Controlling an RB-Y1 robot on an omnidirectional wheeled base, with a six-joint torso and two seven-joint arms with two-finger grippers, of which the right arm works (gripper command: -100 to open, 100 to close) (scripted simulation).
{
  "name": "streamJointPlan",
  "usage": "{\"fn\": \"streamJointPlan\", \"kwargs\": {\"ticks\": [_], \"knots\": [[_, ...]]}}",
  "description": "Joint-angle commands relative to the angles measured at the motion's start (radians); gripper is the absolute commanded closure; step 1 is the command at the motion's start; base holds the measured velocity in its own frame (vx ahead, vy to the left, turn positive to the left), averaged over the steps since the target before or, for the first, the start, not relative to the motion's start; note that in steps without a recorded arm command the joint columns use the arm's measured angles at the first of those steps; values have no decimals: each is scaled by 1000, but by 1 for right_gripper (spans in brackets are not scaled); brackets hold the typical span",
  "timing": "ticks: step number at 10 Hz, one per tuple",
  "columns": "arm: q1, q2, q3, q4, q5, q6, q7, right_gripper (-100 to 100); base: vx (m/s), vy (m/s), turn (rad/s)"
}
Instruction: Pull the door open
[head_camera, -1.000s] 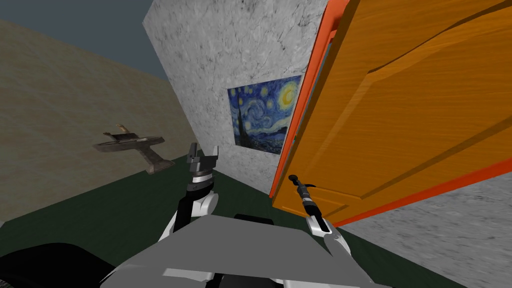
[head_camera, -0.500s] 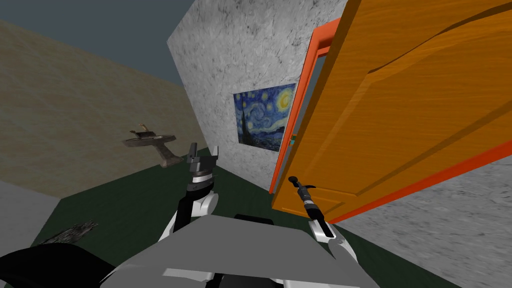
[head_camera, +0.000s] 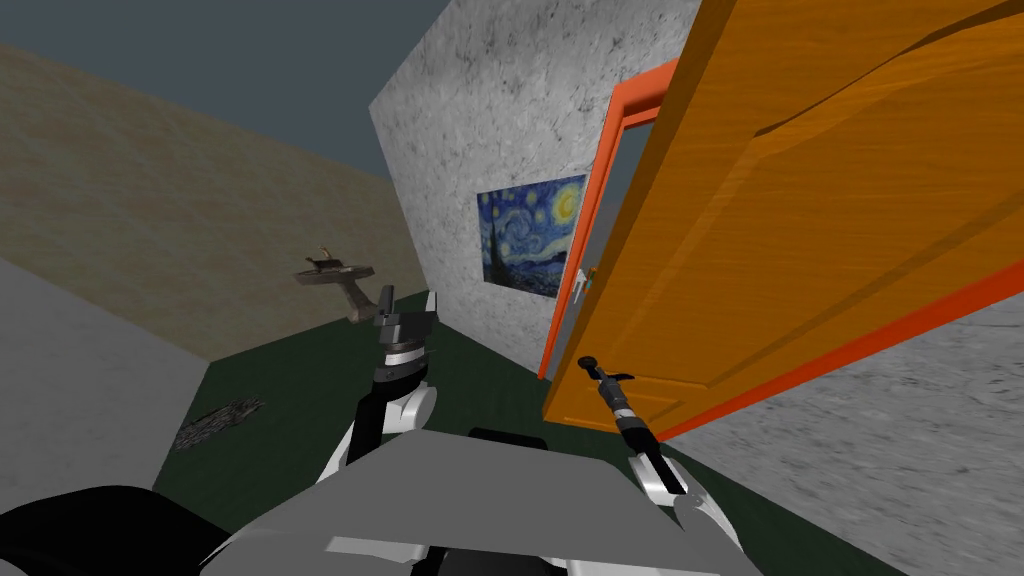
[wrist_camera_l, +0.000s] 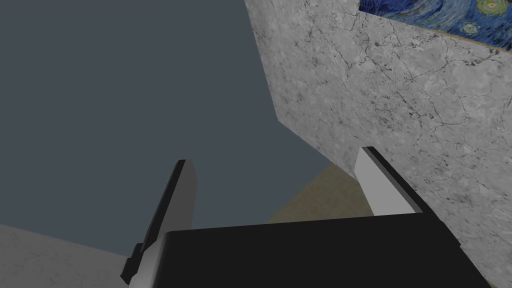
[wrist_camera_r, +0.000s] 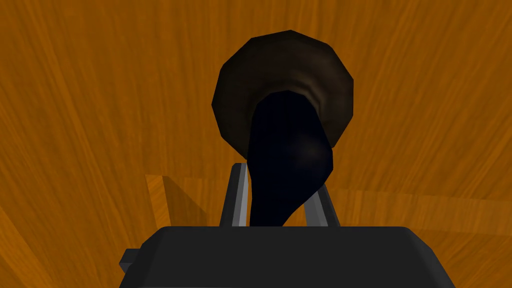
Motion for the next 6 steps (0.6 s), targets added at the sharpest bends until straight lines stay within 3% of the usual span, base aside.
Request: {"fn": "streamJointPlan", "kwargs": {"ticks": [1,2,3,6], "knots": [[18,-20,16,-9,5,-24,-21,100,-219,-79,103],[8,-10,11,1,4,-16,-12,100,-96,-27,20],[26,-23,22,7,5,-47,-27,100,-118,-30,136],[47,-42,33,13,5,-86,-42,100,-164,-75,130]]}}
